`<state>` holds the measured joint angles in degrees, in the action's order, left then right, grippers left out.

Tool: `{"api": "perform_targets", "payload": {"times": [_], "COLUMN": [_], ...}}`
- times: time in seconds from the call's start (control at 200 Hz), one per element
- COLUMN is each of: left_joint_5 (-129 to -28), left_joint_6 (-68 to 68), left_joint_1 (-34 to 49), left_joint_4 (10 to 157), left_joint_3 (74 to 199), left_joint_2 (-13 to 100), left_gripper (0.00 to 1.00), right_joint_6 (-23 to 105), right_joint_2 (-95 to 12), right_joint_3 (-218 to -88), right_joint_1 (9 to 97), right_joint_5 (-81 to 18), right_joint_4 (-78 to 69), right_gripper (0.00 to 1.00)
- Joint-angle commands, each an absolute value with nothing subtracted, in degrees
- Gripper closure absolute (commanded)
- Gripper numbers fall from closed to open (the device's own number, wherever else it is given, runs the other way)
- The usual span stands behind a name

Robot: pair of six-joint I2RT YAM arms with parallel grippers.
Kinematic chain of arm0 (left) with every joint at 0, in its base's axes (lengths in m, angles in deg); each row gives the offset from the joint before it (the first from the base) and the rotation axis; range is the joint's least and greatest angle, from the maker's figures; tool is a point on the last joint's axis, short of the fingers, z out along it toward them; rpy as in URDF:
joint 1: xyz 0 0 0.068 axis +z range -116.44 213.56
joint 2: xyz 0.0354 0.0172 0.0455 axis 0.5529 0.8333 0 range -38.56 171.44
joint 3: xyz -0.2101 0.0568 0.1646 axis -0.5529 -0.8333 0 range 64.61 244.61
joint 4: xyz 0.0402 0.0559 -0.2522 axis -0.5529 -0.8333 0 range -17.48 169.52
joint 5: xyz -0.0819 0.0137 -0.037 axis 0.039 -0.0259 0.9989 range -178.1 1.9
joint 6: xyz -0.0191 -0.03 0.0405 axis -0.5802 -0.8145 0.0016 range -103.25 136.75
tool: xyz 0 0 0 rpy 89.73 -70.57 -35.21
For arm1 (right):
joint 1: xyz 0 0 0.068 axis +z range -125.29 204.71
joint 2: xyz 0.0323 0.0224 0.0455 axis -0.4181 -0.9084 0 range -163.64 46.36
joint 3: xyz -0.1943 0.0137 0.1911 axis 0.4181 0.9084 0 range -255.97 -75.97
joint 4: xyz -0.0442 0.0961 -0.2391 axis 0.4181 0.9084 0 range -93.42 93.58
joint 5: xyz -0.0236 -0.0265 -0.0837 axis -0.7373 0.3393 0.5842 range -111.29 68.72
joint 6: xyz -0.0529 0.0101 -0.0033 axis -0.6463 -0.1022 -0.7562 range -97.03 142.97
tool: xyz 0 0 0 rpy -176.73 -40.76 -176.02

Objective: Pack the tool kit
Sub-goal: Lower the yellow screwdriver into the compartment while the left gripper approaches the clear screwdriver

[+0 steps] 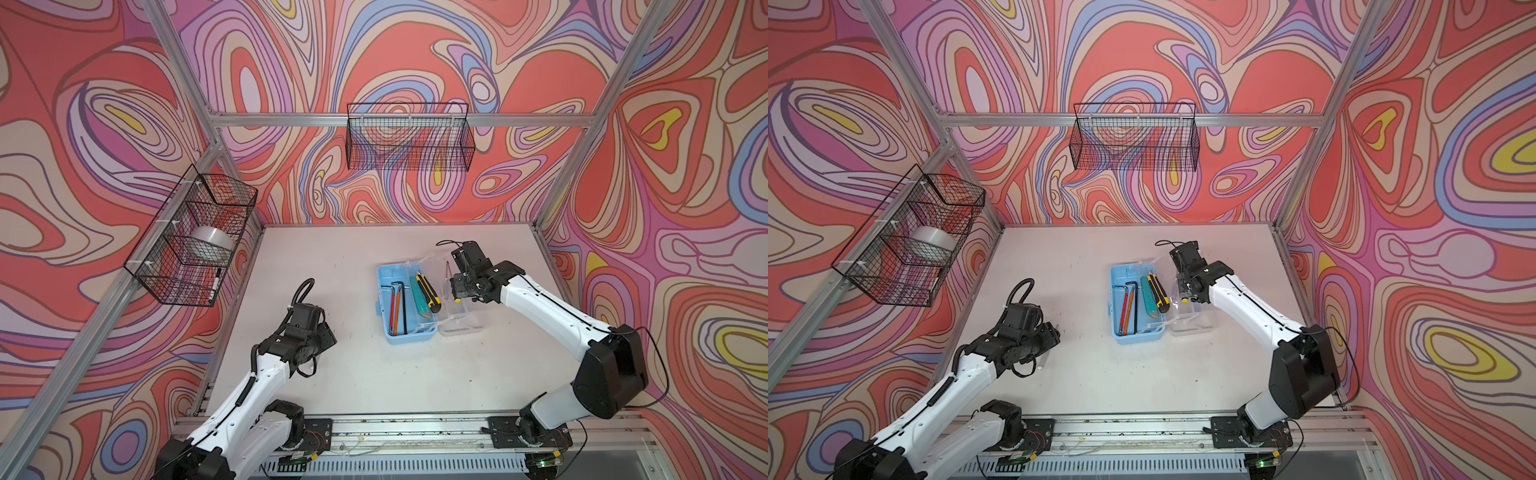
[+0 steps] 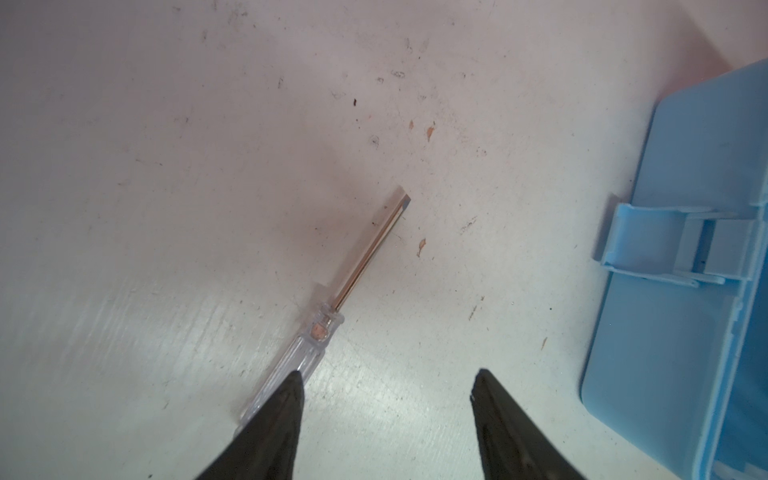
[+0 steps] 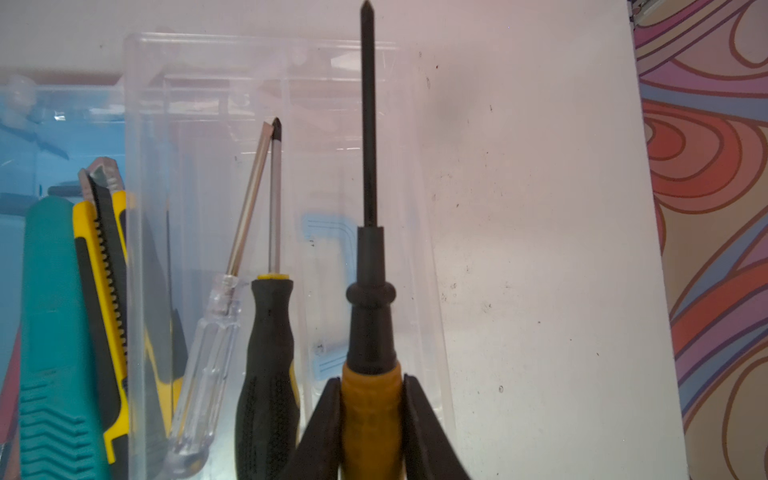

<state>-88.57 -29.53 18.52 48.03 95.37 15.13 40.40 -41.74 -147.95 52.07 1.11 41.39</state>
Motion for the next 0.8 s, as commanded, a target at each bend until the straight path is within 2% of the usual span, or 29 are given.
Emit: {"api": "perform_targets", "payload": {"times": [0.0, 0.22, 0.536, 0.656, 0.796], "left_joint_5": [-89.51, -90.39, -89.64, -89.68, -90.21], "left_joint_6": [-28.48, -27.51, -26.49, -26.59, -26.41], "left_joint_1": [18.36, 18.40, 18.39, 18.44, 18.43], "left_joint_4": [48.05, 47.47, 47.28, 47.35, 46.87], "left_joint_3": [96.94, 97.73, 99.06, 98.97, 99.01], "left_joint_2": [15.79, 16.23, 18.81, 19.01, 19.18], "left_gripper": [0.35, 0.35, 0.34, 0.34, 0.34], "right_joint_6": [40.20, 40.28, 39.83, 39.85, 40.08], "right_joint_2": [-43.45, -44.06, -45.09, -45.31, -44.45], "right_joint_3": [-146.94, -146.89, -147.58, -148.36, -149.91], "right_joint_1": [51.62, 51.61, 51.59, 51.58, 51.59], "right_joint_5": [0.82, 0.16, 0.05, 0.15, 0.61], "right_joint_4": [40.11, 40.19, 40.38, 40.79, 42.33], "right_gripper": [1.00, 0.99, 0.75, 0.61, 0.57]}}
